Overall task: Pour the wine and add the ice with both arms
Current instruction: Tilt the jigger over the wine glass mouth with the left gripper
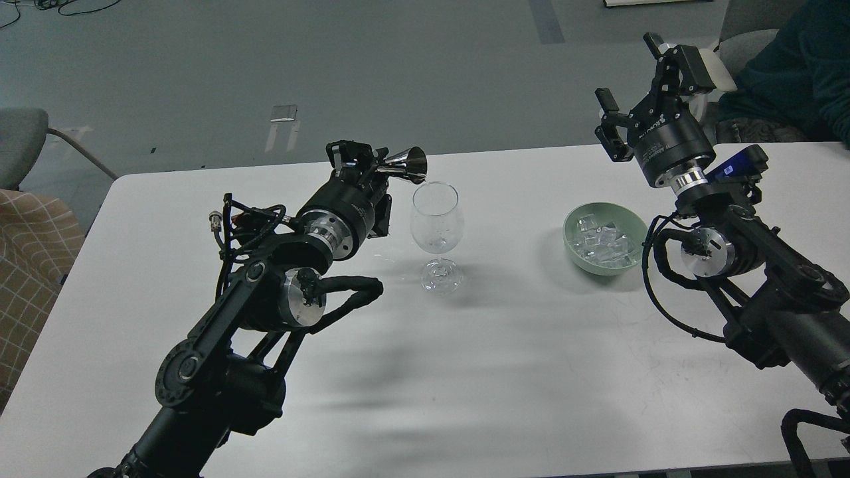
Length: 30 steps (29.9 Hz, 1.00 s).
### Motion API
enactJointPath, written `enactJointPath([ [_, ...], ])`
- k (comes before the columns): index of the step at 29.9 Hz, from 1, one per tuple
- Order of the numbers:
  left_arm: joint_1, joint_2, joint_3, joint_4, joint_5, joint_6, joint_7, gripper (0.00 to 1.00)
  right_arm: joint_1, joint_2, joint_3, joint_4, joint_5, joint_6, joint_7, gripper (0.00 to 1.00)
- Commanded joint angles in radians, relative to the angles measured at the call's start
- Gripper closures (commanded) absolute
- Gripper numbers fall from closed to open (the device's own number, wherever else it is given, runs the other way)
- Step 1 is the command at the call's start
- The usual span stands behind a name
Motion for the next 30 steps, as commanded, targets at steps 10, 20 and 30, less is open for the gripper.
enactJointPath([
  [10, 0.002, 0.000, 0.069, 0.000, 0.090, -0.018, -0.002, 1.00, 0.000, 0.000, 0.000, 0.000, 0.000, -0.008, 0.002, 0.00],
  [20, 0.003, 0.000, 0.071, 0.002, 0.124, -0.020, -0.021, 1.00, 0.000, 0.002, -0.002, 0.000, 0.000, -0.012, 0.002, 0.00],
  [30, 0.000, 0.000, 0.072, 0.002, 0.182, -0.023, -0.027, 1.00, -0.001, 0.000, -0.002, 0.001, 0.000, -0.012, 0.002, 0.00],
])
